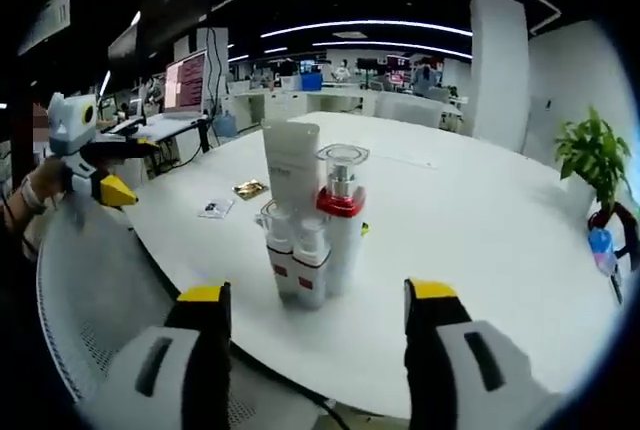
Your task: Arrange the skincare products in the storage area until every visible bottle or jar stands upright without overlapping.
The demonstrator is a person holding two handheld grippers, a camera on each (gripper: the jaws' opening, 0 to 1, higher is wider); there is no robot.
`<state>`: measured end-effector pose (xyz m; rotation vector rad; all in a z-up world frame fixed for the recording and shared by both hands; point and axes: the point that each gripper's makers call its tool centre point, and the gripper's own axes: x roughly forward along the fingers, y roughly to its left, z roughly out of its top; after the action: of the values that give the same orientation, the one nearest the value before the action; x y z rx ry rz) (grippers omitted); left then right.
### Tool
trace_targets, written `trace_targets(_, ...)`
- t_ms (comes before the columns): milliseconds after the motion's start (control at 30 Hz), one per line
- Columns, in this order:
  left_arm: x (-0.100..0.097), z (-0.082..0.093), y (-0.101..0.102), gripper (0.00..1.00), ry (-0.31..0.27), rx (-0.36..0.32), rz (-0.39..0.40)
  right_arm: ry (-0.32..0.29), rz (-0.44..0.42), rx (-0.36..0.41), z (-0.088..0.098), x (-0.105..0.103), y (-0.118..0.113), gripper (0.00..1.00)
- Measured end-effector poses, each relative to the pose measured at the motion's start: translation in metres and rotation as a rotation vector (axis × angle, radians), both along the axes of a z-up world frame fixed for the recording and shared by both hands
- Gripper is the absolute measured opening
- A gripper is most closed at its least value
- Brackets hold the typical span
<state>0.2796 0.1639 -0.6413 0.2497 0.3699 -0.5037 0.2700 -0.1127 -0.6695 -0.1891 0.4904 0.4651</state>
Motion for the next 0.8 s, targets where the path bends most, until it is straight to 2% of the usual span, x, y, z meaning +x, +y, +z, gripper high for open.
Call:
trace_targets(100, -0.002, 0.002, 0.009, 0.94, -0.032, 0.079, 0.002, 0.016, -0.004, -0.007, -0.002, -0.002, 0.001, 0.87)
trace_targets(200, 0.001, -0.003, 0.013, 0.97, -0.022, 0.061, 0.029, 0.0, 0.004, -0.006, -0.001, -0.004, 0.003, 0.94)
trace_targets(267, 0.006, -0.003, 0.015, 0.97, -0.049, 0.047, 0.076, -0.002, 0.032, 0.001, 0.0, -0.005, 0.007, 0.96)
trace_targets(300, 0.006, -0.006, 0.016, 0.97, -0.053, 0.066, 0.086, 0.007, 0.048, 0.007, -0.002, -0.006, 0.01, 1.0)
trace_targets(333, 0.007, -0.008, 0.02, 0.97, -0.055, 0.11, 0.115, 0.006, 0.055, 0.008, -0.002, -0.006, 0.012, 0.99)
trace_targets(367, 0.006, -0.008, 0.021, 0.97, -0.071, 0.158, 0.111, -0.001, 0.053, 0.009, -0.001, -0.006, 0.013, 0.99)
trace_targets(433, 0.002, -0.006, 0.013, 0.97, -0.085, 0.134, 0.096, -0.028, 0.039, 0.016, 0.003, -0.007, 0.014, 0.99)
trace_targets(467, 0.0, -0.005, 0.009, 0.97, -0.08, 0.076, 0.09, -0.043, 0.031, 0.032, 0.006, -0.008, 0.015, 0.99)
trace_targets(500, -0.002, -0.006, 0.008, 0.97, -0.062, 0.05, 0.088, -0.062, 0.019, 0.079, 0.009, -0.01, 0.019, 0.99)
trace_targets(567, -0.002, -0.006, 0.019, 0.97, -0.057, 0.04, 0.123, -0.055, -0.005, 0.121, 0.006, -0.013, 0.022, 0.99)
trace_targets(633, -0.007, -0.009, 0.027, 0.97, -0.073, 0.049, 0.136, -0.067, 0.005, 0.105, 0.005, -0.016, 0.026, 0.99)
trace_targets(667, -0.01, -0.011, 0.03, 0.97, -0.065, 0.035, 0.149, -0.092, 0.002, 0.092, 0.007, -0.014, 0.027, 0.99)
trace_targets(700, -0.016, -0.015, 0.033, 0.97, -0.04, -0.024, 0.181, -0.123, 0.008, 0.08, 0.01, -0.012, 0.03, 0.99)
trace_targets(733, -0.019, -0.018, 0.034, 0.97, -0.042, -0.042, 0.19, -0.13, 0.005, 0.079, 0.008, -0.011, 0.033, 0.99)
trace_targets(767, -0.019, -0.019, 0.033, 0.97, -0.05, -0.015, 0.177, -0.128, 0.006, 0.081, 0.002, -0.01, 0.035, 0.99)
trace_targets(800, -0.017, -0.018, 0.028, 0.97, -0.079, 0.065, 0.145, -0.109, 0.004, 0.081, -0.008, -0.009, 0.036, 0.99)
